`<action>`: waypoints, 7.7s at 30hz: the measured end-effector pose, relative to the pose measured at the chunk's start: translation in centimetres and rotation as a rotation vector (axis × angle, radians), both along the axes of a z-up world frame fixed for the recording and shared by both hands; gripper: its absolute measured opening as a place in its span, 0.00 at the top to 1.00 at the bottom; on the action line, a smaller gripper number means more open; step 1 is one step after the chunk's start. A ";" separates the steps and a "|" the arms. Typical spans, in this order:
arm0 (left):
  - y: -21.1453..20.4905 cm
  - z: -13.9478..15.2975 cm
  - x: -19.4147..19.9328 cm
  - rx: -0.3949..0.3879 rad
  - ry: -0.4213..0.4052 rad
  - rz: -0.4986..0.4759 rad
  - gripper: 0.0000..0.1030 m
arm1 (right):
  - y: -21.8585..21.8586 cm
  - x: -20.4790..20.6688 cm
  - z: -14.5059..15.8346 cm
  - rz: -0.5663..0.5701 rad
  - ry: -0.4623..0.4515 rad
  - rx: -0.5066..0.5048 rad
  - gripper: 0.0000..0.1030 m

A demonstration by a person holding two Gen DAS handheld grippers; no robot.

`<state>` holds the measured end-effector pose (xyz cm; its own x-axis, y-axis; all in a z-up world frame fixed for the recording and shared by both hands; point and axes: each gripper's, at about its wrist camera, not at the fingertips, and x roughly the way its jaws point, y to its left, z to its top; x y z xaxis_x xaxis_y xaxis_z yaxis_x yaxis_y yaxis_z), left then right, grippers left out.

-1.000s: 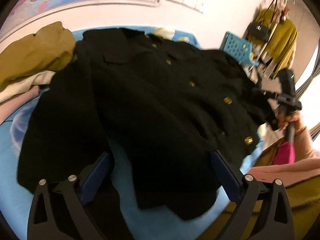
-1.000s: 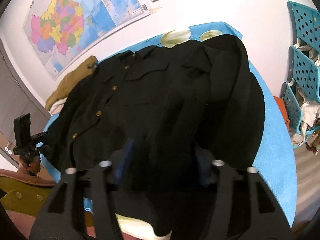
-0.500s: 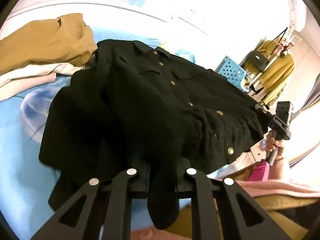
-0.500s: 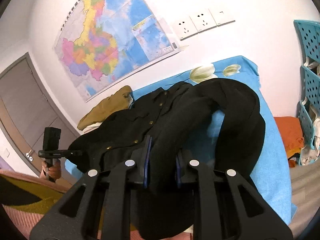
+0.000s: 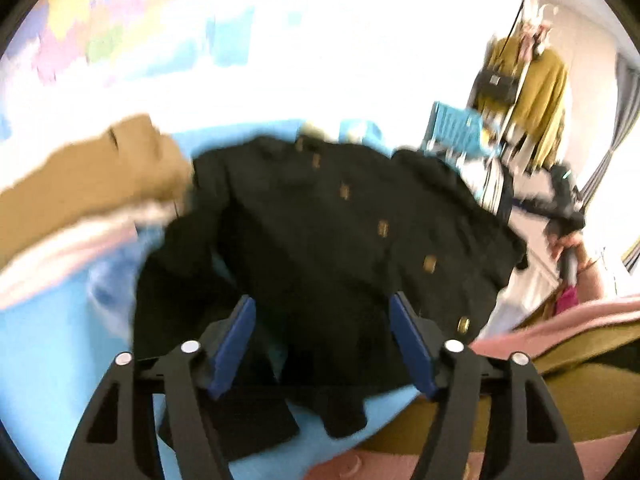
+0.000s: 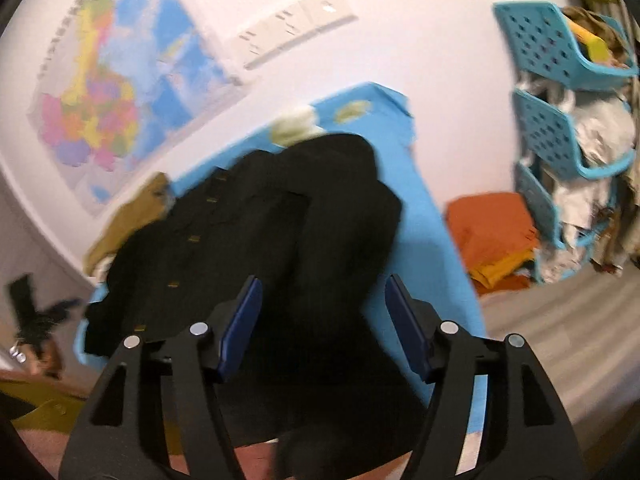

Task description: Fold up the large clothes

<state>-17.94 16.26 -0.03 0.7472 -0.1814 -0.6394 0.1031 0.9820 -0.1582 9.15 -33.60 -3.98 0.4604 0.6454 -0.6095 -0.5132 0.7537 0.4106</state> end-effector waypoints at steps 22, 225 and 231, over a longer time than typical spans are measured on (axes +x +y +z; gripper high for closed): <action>-1.3 -0.8 12.9 -0.034 0.085 -0.077 0.30 | 0.1 7.1 14.3 0.054 -0.170 0.147 0.95; 8.7 -5.4 25.7 0.167 0.269 0.205 0.83 | 20.5 9.6 6.1 0.322 -0.151 -0.187 0.91; 11.2 -3.3 25.1 0.095 0.204 0.325 0.96 | 21.5 9.5 12.6 0.350 -0.312 0.003 0.91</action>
<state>7.12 27.45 -3.31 0.6116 0.1110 -0.7833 -0.2397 0.9696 -0.0498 18.64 -12.11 8.58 0.3756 0.7963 -0.4742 -0.8357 0.5122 0.1981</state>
